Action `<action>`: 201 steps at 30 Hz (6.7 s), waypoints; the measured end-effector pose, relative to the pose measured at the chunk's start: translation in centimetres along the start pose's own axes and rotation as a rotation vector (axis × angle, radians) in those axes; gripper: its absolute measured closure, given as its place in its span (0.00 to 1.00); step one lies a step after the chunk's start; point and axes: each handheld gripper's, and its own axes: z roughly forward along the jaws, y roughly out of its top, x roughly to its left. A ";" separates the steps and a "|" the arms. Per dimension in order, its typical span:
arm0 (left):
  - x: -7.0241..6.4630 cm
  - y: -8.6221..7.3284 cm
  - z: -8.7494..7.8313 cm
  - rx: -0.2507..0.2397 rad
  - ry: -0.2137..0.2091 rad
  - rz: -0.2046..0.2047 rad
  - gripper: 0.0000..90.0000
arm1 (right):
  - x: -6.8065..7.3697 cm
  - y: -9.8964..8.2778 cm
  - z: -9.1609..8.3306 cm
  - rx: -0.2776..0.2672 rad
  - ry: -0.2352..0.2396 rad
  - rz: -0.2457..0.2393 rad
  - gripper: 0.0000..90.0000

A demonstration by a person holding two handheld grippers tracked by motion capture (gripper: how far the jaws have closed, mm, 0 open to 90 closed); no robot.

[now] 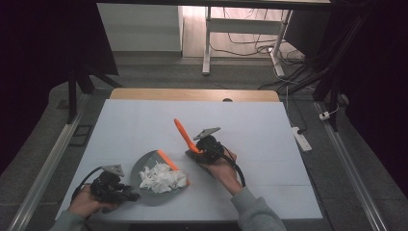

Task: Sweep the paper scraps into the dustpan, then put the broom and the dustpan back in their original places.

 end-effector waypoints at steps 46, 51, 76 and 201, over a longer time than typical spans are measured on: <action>-0.5 0.5 0.7 -0.010 0.004 0.005 0.69 | 5.6 3.5 0.7 -0.091 0.079 -0.045 0.78; -0.4 0.5 0.7 -0.013 0.003 0.004 0.69 | 4.6 3.2 -0.1 -0.113 0.067 -0.023 0.78; -0.4 0.4 0.6 -0.060 0.035 0.007 0.69 | 0.7 0.0 -3.8 -0.180 0.059 0.018 0.78; -0.5 1.3 2.2 -0.450 0.374 -0.576 0.69 | -10.0 -12.6 -8.4 -0.030 0.157 0.325 0.73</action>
